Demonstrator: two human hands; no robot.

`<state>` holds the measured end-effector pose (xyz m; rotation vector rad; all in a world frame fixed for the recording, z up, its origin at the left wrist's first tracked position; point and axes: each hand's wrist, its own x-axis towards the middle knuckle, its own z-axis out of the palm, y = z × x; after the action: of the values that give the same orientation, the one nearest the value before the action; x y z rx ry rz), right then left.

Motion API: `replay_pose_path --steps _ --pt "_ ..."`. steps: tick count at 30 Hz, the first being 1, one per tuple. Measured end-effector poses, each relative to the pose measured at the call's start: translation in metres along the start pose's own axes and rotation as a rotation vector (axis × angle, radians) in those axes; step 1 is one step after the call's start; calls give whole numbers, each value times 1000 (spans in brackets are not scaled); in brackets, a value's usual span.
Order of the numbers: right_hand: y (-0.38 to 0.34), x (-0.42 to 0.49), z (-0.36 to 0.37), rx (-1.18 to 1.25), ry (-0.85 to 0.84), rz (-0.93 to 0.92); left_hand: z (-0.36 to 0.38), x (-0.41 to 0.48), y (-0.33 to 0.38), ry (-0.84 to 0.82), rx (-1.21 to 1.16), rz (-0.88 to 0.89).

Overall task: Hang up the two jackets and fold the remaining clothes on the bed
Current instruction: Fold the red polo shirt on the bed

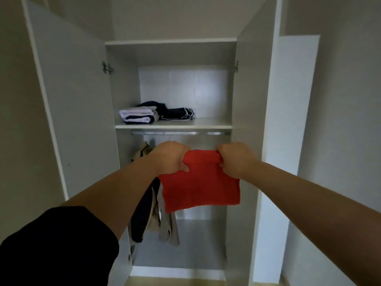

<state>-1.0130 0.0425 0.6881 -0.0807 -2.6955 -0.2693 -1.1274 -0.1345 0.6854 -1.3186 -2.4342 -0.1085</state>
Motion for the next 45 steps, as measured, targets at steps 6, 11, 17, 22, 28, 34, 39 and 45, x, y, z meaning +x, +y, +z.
replay_pose_path --steps 6,11,17,22,28,34,39,45 --pt "17 135 56 129 -59 16 25 79 -94 -51 -119 -89" --pt "36 257 81 253 -138 31 26 157 -173 -55 -221 -146" --pt "38 377 117 289 -386 -58 62 228 -273 -181 -359 -205" --pt "47 464 144 308 -315 -15 77 299 -348 -72 -257 -135" --pt "72 586 143 43 455 122 51 414 -433 509 285 -36" --pt "80 644 228 -120 404 -30 115 452 -489 207 447 41" --pt "81 653 285 349 -149 -57 171 454 -515 -248 -92 -106" --pt "80 694 303 361 -23 82 209 502 -512 -76 -247 -143"
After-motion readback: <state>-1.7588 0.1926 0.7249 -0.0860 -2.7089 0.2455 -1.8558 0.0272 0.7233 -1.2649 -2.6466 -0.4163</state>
